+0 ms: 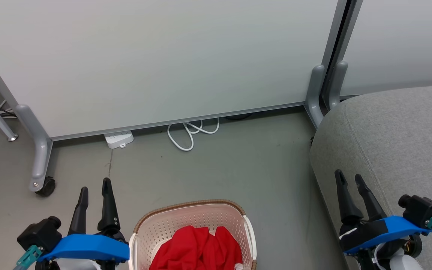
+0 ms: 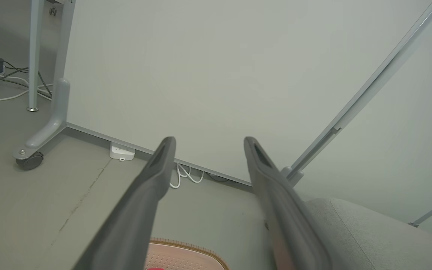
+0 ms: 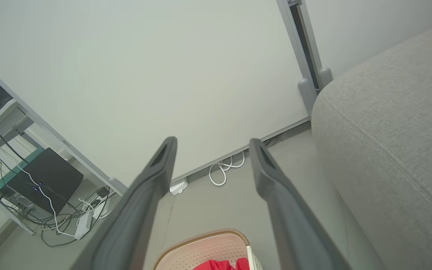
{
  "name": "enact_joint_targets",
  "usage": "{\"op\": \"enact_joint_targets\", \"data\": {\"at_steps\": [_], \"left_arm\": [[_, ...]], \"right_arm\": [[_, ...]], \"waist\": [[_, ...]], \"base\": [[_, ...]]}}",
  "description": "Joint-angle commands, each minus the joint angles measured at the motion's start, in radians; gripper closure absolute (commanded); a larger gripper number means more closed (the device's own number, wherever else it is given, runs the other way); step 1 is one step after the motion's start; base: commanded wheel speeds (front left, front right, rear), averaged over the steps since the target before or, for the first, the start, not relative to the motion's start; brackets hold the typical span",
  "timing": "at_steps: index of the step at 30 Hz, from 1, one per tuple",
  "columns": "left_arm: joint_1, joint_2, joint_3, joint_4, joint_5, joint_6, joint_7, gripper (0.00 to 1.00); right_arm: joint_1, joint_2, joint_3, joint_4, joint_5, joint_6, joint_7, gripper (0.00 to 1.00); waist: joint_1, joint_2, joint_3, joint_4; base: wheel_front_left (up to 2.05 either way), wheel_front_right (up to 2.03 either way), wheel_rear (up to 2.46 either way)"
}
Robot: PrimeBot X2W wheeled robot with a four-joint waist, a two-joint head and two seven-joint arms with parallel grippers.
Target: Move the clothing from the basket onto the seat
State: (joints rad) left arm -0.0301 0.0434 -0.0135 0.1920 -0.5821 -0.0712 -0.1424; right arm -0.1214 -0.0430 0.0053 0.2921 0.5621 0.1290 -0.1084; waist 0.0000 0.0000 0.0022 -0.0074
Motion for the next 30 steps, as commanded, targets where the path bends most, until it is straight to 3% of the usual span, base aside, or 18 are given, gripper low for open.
{"op": "enact_joint_targets", "data": {"at_steps": [1, 30], "left_arm": [[-0.005, 0.008, -0.005, -0.003, 0.031, -0.005, -0.01, 0.0], [-0.007, 0.008, -0.028, 0.066, 0.21, 0.021, -0.077, 0.0]], "right_arm": [[-0.025, -0.008, 0.003, -0.012, -0.035, 0.002, -0.01, 0.0], [-0.034, -0.009, 0.026, 0.001, -0.29, 0.002, -0.063, 0.0]], "waist": [[0.0, 0.0, -0.001, 0.0], [0.0, 0.0, -0.008, -0.009]], "base": [[0.0, 0.0, 0.0], [0.0, 0.0, 0.0]]}}
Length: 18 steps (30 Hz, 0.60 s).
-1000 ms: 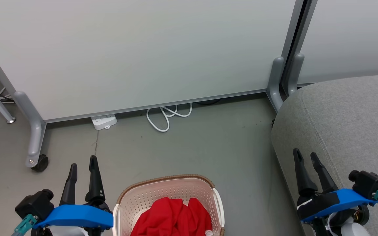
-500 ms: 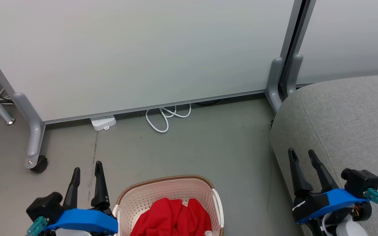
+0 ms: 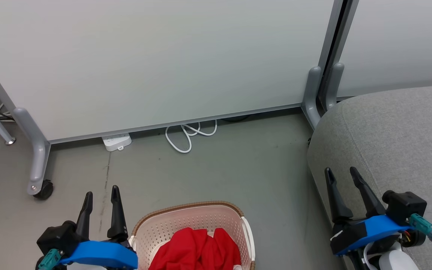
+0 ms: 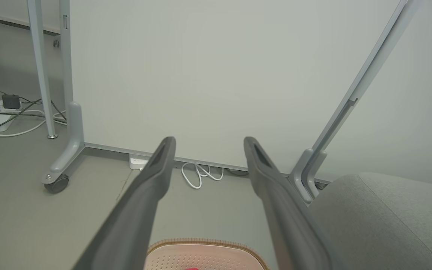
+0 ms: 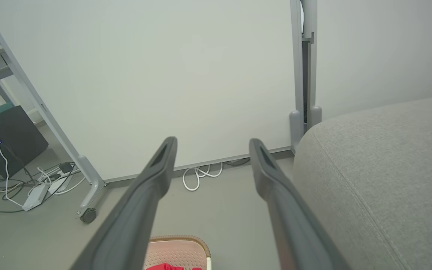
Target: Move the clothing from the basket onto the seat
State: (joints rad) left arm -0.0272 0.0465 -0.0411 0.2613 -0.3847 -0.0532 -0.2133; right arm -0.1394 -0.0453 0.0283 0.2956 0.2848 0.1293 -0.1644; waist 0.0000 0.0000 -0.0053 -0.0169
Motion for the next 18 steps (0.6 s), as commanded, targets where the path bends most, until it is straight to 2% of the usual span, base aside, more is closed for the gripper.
{"op": "enact_joint_targets", "data": {"at_steps": [1, 18], "left_arm": [[-0.009, 0.005, -0.001, -0.004, 0.016, 0.004, -0.009, 0.0], [0.003, 0.005, -0.019, 0.003, 0.116, 0.011, -0.039, 0.0]], "right_arm": [[-0.016, -0.007, 0.003, -0.002, -0.021, 0.002, -0.009, 0.0], [-0.022, -0.007, 0.015, 0.006, -0.149, 0.002, -0.04, 0.0]], "waist": [[0.0, 0.0, -0.001, 0.0], [0.0, 0.0, -0.003, -0.005]], "base": [[0.0, 0.0, 0.0], [0.0, 0.0, 0.0]]}}
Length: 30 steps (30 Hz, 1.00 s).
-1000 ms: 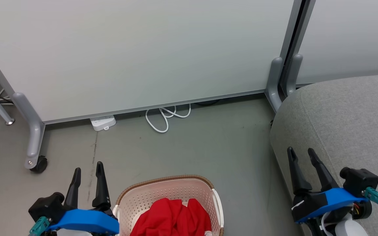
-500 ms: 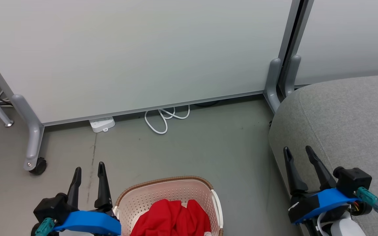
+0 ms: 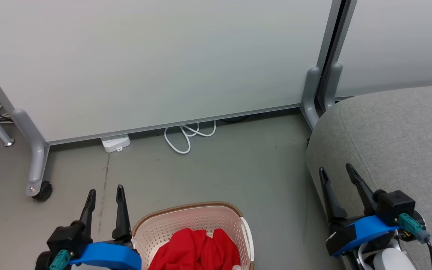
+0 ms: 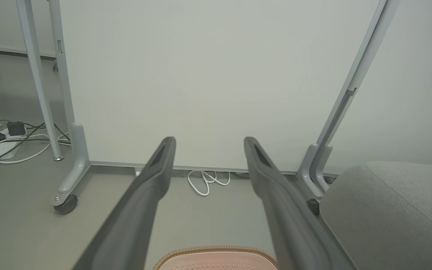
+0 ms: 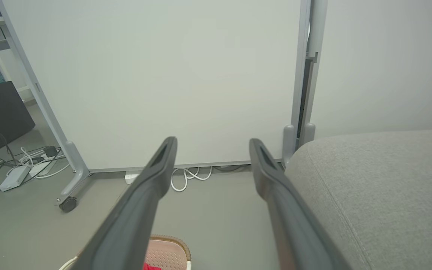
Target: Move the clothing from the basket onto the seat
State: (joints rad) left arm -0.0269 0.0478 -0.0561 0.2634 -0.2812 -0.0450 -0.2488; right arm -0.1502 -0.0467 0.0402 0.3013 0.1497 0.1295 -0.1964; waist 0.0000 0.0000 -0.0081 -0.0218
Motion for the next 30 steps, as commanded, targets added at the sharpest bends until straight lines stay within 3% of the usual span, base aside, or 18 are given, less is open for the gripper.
{"op": "enact_joint_targets", "data": {"at_steps": [1, 21, 30], "left_arm": [[0.004, 0.004, -0.004, 0.0, 0.018, 0.003, -0.006, 0.0], [0.012, 0.004, -0.011, 0.019, 0.039, 0.002, -0.018, 0.0], [-0.139, 0.061, -0.037, 0.118, 0.062, -0.033, 0.029, 0.0]], "right_arm": [[-0.011, -0.006, 0.004, 0.0, -0.022, 0.002, -0.01, 0.0], [-0.009, -0.006, 0.008, -0.009, -0.053, 0.001, -0.015, 0.0], [-0.123, -0.005, 0.067, -0.092, -0.024, 0.001, -0.015, 0.0]], "waist": [[0.0, 0.0, 0.0, -0.001], [0.0, 0.0, 0.008, -0.006], [0.0, 0.0, 0.248, -0.064]], "base": [[0.0, 0.0, 0.0], [0.0, 0.0, 0.0], [0.0, 0.0, 0.0]]}}
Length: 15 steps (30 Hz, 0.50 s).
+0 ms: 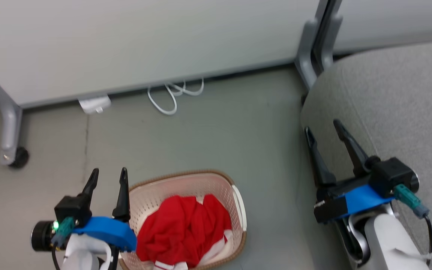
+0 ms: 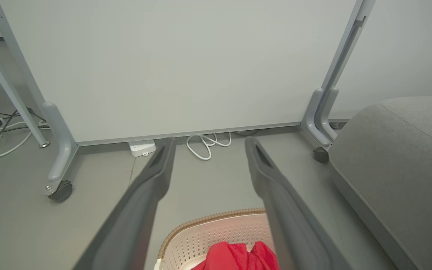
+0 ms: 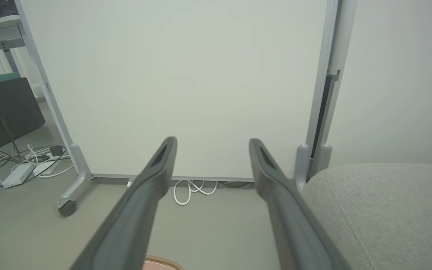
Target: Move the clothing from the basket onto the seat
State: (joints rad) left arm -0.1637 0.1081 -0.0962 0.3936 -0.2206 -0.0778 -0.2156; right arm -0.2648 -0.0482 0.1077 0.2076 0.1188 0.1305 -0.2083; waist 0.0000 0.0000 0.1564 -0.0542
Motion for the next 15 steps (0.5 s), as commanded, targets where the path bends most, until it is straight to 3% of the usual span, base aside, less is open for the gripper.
{"op": "enact_joint_targets", "data": {"at_steps": [1, 15], "left_arm": [[-0.05, 0.017, -0.01, 0.027, 0.008, -0.01, 0.013, 0.0], [-0.357, 0.135, -0.149, 0.348, 0.05, -0.051, 0.163, 0.0]], "right_arm": [[-0.043, -0.004, 0.01, -0.019, 0.011, 0.0, -0.008, 0.0], [-0.229, -0.003, 0.081, -0.073, 0.073, 0.0, -0.05, 0.0]], "waist": [[0.0, 0.0, 0.154, -0.05], [0.0, 0.0, 0.561, -0.186]], "base": [[0.0, 0.0, 0.0], [0.0, 0.0, 0.0]]}}
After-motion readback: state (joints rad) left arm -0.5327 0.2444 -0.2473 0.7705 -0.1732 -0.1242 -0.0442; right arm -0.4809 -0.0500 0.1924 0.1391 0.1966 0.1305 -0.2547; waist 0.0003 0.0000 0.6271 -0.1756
